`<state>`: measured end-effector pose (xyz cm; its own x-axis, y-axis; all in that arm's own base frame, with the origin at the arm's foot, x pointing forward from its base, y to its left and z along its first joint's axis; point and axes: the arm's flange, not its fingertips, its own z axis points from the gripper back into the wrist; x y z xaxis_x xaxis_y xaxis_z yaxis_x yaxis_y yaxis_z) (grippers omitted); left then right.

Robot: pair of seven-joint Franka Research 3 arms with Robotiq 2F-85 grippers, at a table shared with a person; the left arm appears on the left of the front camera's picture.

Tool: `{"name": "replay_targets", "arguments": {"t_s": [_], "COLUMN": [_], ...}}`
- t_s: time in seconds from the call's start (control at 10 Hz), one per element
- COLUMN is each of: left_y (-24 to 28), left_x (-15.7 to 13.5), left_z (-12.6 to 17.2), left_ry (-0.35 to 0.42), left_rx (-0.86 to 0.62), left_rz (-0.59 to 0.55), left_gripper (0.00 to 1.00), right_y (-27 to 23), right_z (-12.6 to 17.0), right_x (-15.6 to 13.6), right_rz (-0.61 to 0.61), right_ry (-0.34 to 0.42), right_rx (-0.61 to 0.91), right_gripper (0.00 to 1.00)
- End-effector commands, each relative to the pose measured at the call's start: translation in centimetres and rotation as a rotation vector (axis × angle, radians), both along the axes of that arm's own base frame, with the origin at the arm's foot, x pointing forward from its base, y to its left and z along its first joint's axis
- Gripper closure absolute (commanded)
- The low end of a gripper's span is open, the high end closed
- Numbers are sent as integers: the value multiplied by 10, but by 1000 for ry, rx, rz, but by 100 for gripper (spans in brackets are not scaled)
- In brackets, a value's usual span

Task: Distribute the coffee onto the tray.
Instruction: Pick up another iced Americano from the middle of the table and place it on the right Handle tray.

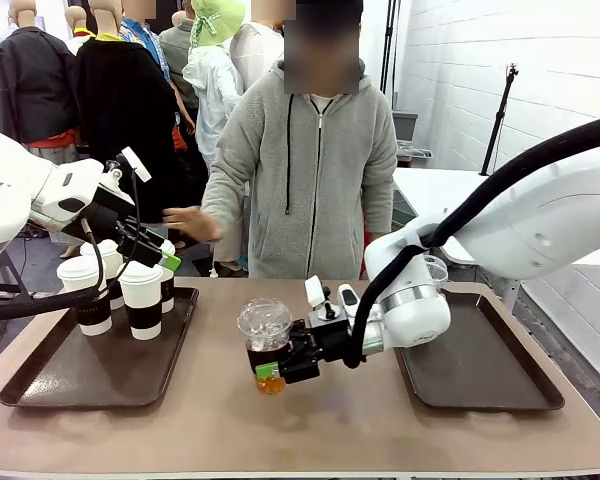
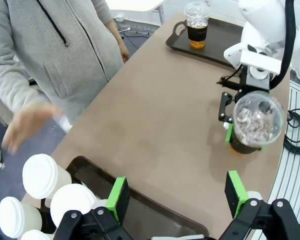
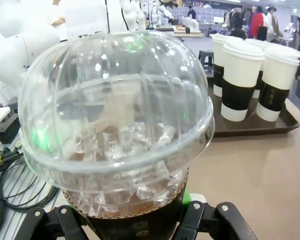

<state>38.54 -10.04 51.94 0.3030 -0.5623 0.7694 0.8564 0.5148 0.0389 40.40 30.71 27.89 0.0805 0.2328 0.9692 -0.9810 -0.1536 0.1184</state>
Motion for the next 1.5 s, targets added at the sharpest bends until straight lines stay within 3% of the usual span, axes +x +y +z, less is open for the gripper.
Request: {"name": "replay_targets", "arguments": {"t_s": [0.0, 0.6, 0.9, 1.0, 1.4], "left_y": [2, 2, 2, 2, 2], "left_x": [4, 4, 4, 4, 4], "left_z": [-3, -3, -3, -3, -3], "left_ry": [-14, -14, -14, -14, -14], "left_rx": [-11, -11, -11, -11, -11], "left_rz": [-21, -21, -21, -21, -21], "left_gripper": [0, 0, 0, 0, 0], "right_y": [-33, -133, -136, -141, -141], "right_z": [23, 52, 52, 43, 43], "right_x": [-6, -8, -10, -4, -4], "right_rz": [10, 23, 18, 11, 11], "right_ry": [32, 104, 123, 87, 87], "right_rx": [15, 12, 2, -2, -2], "right_gripper": [24, 24, 24, 24, 24]}}
